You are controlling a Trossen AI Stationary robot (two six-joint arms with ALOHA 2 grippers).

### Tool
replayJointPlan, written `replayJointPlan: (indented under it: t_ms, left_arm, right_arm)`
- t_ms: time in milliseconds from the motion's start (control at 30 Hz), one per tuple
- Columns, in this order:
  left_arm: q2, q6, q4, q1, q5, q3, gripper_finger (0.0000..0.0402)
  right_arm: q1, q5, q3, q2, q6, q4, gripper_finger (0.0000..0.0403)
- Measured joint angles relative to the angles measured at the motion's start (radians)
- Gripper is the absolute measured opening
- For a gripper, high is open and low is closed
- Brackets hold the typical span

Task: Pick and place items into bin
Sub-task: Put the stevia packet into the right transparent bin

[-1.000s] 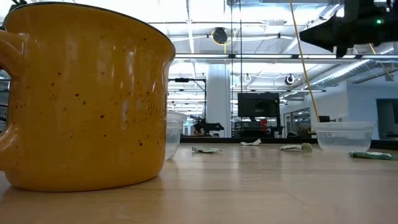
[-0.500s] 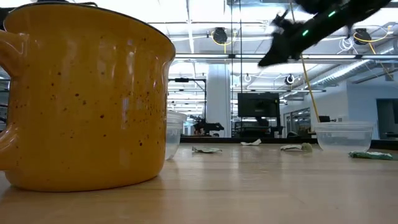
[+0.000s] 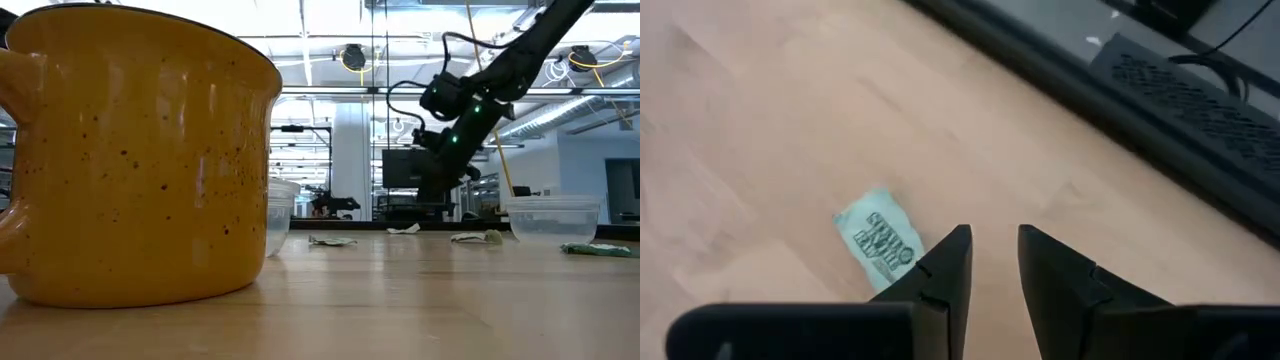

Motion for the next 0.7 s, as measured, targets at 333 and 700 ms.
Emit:
replayJointPlan:
  t_ms: [333,700]
  left_arm:
    - [0.015,-0.006,0.010,0.000,-0.004,0.000,0.0069]
    - [0.015,-0.005,0.069,0.000,-0.005,0.000,0.0069]
  right_arm:
    - [0.012,-0.060,-0.001,0.027,0.016,0.019,0.0124]
    - [0.040,0.014,-0.085,0.030,0.103,0.134,0.0172]
